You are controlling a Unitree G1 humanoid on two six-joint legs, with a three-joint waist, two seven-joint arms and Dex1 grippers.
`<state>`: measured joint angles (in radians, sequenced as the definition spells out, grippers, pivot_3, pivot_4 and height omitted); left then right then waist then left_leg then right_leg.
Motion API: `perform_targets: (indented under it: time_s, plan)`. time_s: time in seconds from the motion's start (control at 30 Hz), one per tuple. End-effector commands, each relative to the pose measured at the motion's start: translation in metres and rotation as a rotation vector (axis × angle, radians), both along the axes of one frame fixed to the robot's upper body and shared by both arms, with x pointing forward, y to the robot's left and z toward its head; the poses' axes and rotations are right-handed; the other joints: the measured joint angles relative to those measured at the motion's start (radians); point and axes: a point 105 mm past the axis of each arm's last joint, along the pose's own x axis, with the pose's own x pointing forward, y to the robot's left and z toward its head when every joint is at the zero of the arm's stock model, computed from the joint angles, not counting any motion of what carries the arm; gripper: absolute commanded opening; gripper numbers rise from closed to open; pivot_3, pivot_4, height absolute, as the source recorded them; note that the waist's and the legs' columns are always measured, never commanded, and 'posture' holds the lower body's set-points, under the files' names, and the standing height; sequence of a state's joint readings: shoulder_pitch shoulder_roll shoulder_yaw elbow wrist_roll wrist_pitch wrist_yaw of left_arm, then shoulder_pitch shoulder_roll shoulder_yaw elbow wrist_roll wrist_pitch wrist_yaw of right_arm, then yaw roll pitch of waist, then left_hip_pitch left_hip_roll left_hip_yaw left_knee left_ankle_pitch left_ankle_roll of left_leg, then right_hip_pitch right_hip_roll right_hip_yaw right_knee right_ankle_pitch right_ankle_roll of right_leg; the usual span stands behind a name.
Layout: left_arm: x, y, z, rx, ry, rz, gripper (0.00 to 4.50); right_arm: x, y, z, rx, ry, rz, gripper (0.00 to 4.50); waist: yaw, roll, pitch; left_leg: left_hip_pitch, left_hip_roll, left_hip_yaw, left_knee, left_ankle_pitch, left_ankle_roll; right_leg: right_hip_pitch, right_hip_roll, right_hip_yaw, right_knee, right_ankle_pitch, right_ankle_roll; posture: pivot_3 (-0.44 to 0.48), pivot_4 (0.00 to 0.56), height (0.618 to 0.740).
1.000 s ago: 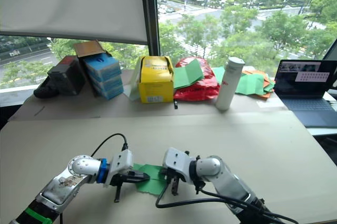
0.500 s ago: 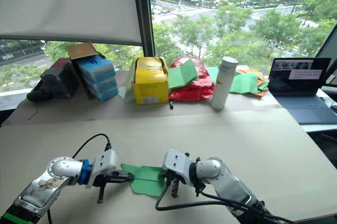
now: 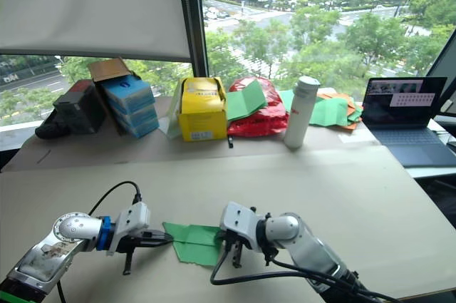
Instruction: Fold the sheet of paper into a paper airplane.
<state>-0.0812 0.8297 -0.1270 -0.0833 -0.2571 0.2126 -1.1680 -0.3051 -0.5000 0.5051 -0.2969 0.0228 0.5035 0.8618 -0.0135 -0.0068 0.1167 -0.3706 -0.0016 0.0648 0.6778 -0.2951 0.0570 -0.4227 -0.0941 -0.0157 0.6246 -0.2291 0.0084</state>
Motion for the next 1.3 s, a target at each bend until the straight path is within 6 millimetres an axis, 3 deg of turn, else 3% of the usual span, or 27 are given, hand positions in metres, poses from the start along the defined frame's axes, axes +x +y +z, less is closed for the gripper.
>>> perform_targets:
  time_s: [0.03,0.2,0.3,0.47,0.5,0.67,0.9,1.1,1.2,1.3]
  plan:
    - [-0.003,0.022,-0.009,0.091,0.042,0.080,0.00,0.000,-0.005,-0.005,-0.031,0.025,-0.024,0.02,0.000,0.000,0.000,0.000,0.000,0.000,0.000,0.000,0.000,0.000,0.000,0.000,0.000,0.000,0.000,0.000,0.150,0.740]
    - [-0.001,0.014,0.018,0.017,-0.002,0.102,0.00,0.001,-0.005,0.001,-0.016,0.011,-0.030,0.02,0.000,-0.002,0.002,-0.004,0.000,0.000,0.000,0.000,0.000,-0.001,0.000,0.000,0.000,0.000,0.000,0.000,0.150,0.740]
    - [0.000,0.007,0.040,-0.067,-0.014,0.121,0.00,0.004,0.001,0.020,0.063,-0.027,-0.032,0.02,0.001,-0.005,0.005,-0.008,0.000,0.000,0.001,0.000,-0.001,-0.004,0.000,-0.001,0.000,0.000,0.000,0.000,0.150,0.740]
    - [-0.005,0.002,0.057,-0.164,0.040,0.132,0.00,-0.001,0.008,0.044,0.186,-0.031,-0.023,0.02,0.001,-0.007,0.007,-0.019,-0.001,0.000,0.002,0.002,-0.002,-0.015,0.001,-0.001,0.002,0.001,0.001,0.000,0.150,0.740]
    - [-0.006,0.003,0.060,-0.180,0.051,0.135,0.00,-0.004,0.008,0.052,0.219,-0.029,-0.017,0.59,0.001,-0.007,0.008,-0.019,-0.001,0.000,0.002,0.002,-0.003,-0.015,0.001,-0.001,0.002,0.001,0.001,0.000,0.150,0.740]
    - [-0.008,0.004,0.062,-0.194,0.075,0.141,0.00,-0.006,0.006,0.069,0.279,-0.009,-0.030,2.20,0.001,-0.009,0.012,-0.019,-0.001,0.000,0.002,0.002,-0.003,-0.014,0.002,-0.002,0.002,0.001,0.001,0.000,0.150,0.740]
    - [-0.004,-0.005,0.062,-0.210,0.059,0.128,0.00,0.010,-0.011,0.037,0.185,0.144,-0.113,2.20,0.003,-0.014,0.016,-0.019,-0.001,0.000,0.003,0.003,-0.003,-0.013,0.003,-0.002,0.003,0.001,0.001,0.000,0.150,0.740]
    - [-0.004,-0.010,0.060,-0.214,0.060,0.115,0.00,0.004,-0.004,0.037,0.246,0.217,-0.058,2.20,0.001,-0.016,0.018,-0.019,-0.001,0.000,0.004,0.003,-0.003,-0.013,0.005,-0.003,0.003,0.001,0.001,0.000,0.150,0.740]
    - [-0.003,-0.009,0.060,-0.213,0.054,0.118,0.00,0.001,0.000,0.038,0.258,0.222,-0.050,1.47,0.002,-0.016,0.018,-0.019,-0.001,0.000,0.004,0.003,-0.003,-0.013,0.006,-0.003,0.004,0.001,0.002,0.000,0.150,0.740]
    - [-0.003,-0.010,0.060,-0.213,0.051,0.120,0.00,0.000,0.002,0.038,0.264,0.223,-0.047,0.38,0.002,-0.016,0.018,-0.019,-0.001,0.000,0.005,0.003,-0.003,-0.013,0.007,-0.003,0.004,0.001,0.002,0.000,0.150,0.740]
